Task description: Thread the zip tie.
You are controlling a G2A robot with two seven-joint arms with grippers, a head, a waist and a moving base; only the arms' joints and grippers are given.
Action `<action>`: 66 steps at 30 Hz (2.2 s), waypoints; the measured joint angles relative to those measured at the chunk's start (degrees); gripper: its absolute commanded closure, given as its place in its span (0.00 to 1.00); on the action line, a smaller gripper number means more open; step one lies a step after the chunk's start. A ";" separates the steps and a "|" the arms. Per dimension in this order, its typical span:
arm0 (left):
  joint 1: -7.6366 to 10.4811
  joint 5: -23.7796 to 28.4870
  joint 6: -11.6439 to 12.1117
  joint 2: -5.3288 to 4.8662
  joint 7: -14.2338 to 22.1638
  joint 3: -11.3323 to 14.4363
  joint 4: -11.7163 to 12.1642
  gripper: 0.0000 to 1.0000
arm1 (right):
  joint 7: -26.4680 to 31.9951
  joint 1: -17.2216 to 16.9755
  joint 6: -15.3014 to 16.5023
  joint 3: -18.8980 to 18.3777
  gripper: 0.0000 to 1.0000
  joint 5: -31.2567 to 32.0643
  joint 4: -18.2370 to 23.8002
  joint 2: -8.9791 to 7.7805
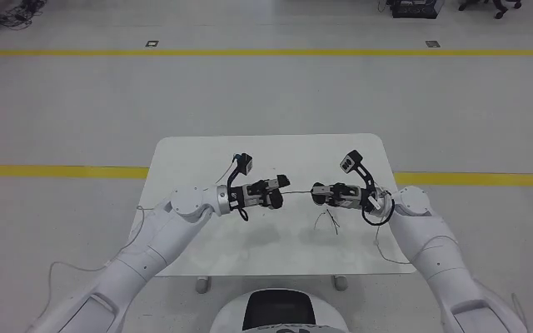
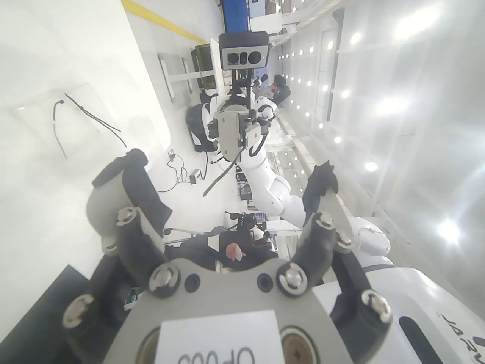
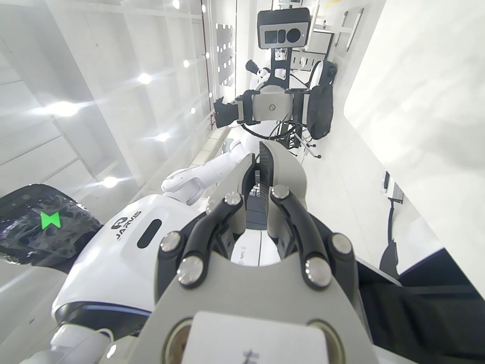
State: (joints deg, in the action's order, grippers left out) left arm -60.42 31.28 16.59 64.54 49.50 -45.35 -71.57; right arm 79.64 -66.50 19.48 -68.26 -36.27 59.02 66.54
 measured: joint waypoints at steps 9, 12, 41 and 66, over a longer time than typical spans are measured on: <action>-0.81 2.90 -0.53 0.16 0.36 -0.09 -0.72 0.00 | -0.64 -0.90 -0.03 -0.18 1.00 -1.36 1.56 0.02; -0.88 6.56 -1.36 0.38 2.76 -0.10 -0.30 0.00 | 0.03 -1.59 0.00 -0.19 1.00 -3.54 2.98 -0.16; 0.41 12.42 -3.04 2.10 7.47 1.75 2.15 0.00 | -2.04 -2.20 -1.38 5.16 1.00 -8.46 6.08 -1.76; 0.31 12.72 -3.55 2.75 7.97 1.51 2.88 0.00 | -3.39 -1.92 -1.61 5.73 1.00 -6.62 4.72 -1.23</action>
State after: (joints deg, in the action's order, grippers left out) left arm -60.10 44.01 13.04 67.30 57.47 -43.84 -68.69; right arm 76.25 -68.43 17.87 -62.53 -42.88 63.73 65.31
